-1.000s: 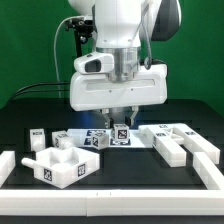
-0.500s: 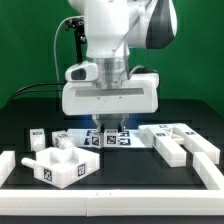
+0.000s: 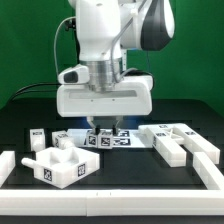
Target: Assemble chair
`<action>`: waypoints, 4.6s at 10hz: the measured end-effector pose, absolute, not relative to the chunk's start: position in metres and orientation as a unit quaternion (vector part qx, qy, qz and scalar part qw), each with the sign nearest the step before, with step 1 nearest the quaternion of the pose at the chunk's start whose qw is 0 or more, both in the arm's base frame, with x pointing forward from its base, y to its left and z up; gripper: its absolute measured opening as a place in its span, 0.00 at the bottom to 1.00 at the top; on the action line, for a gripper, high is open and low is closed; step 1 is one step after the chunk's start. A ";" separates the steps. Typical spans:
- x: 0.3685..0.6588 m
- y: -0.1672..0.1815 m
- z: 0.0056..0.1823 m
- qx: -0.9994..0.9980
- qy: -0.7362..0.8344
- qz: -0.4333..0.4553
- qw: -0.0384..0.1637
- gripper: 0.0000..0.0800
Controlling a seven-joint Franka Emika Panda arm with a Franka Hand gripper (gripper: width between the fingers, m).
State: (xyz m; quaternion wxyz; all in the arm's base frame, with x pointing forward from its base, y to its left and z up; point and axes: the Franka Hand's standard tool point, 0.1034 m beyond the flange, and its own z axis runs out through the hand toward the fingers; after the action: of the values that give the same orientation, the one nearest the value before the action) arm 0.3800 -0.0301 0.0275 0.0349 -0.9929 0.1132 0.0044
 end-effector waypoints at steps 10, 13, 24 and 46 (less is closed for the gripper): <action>0.383 -0.011 0.025 -0.991 0.132 0.001 0.038 0.60; 0.387 -0.017 0.042 -0.991 0.123 0.014 0.058 0.80; 0.470 -0.064 0.082 -0.992 -0.107 0.017 0.070 0.81; 0.528 -0.148 0.015 -0.933 -0.351 0.029 0.070 0.70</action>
Offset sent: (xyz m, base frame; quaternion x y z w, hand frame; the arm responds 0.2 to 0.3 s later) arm 0.0102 0.0313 -0.0020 0.0188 0.0109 0.0611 0.9979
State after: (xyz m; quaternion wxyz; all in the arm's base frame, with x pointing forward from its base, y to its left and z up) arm 0.5285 -0.1485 0.0152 0.0696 -0.9334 -0.3508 0.0287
